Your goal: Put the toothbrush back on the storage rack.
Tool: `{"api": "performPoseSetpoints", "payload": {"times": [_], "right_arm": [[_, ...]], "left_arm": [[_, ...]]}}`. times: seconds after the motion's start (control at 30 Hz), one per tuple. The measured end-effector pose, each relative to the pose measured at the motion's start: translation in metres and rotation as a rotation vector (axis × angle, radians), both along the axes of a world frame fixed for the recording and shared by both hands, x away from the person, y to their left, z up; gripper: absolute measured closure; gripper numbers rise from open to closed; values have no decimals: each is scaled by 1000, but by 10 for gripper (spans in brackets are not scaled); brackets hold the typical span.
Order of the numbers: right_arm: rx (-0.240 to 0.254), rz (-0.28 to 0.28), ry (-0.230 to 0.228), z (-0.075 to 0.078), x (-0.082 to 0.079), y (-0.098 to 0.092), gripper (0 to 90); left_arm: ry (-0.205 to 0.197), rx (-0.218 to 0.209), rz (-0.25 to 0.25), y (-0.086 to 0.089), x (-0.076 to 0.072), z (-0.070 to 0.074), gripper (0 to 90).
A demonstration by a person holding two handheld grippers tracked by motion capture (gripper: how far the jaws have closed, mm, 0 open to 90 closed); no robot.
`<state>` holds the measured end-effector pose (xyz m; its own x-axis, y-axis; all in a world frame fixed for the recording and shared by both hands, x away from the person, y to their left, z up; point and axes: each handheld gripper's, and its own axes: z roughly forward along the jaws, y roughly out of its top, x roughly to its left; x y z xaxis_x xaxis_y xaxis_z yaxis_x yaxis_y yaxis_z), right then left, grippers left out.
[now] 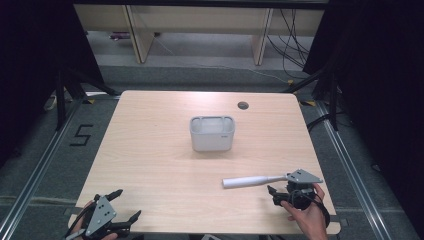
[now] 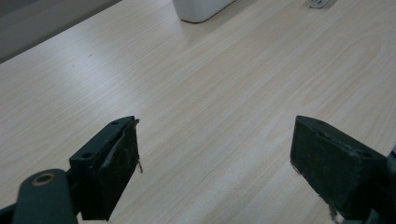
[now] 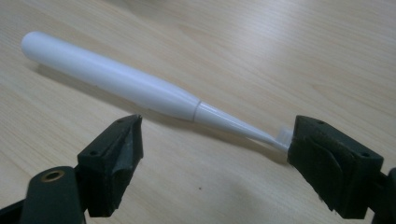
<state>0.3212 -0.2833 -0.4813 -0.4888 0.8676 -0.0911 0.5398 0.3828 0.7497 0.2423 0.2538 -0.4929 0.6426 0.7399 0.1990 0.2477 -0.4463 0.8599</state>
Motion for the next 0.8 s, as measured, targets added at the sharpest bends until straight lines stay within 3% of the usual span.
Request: {"api": "performPoseSetpoints", "payload": {"times": [0.2,0.27,0.43,0.5,0.57,0.63,0.7,0.73,0.8], "right_arm": [[9,24,-9,4,2,11,233],[0,36,-36,5,4,13,261],[23,64,-33,6,10,24,338],[23,84,-36,7,14,27,406],[55,85,-24,9,16,32,460],[35,119,-39,8,20,34,500],[38,119,-21,8,22,38,568],[26,143,-39,7,25,39,610],[40,147,-24,8,26,43,676]], "left_arm": [[3,-3,1,0,1,0,149],[5,1,14,0,-1,0,149],[1,-10,-10,-1,0,0,149],[-7,-5,-11,0,0,0,148],[-4,2,-12,0,1,1,148],[-3,0,-11,0,0,0,148],[-7,-9,-15,-1,0,1,148],[-16,-14,0,-1,-1,1,148],[-19,-20,-12,-1,-1,1,148]]}}
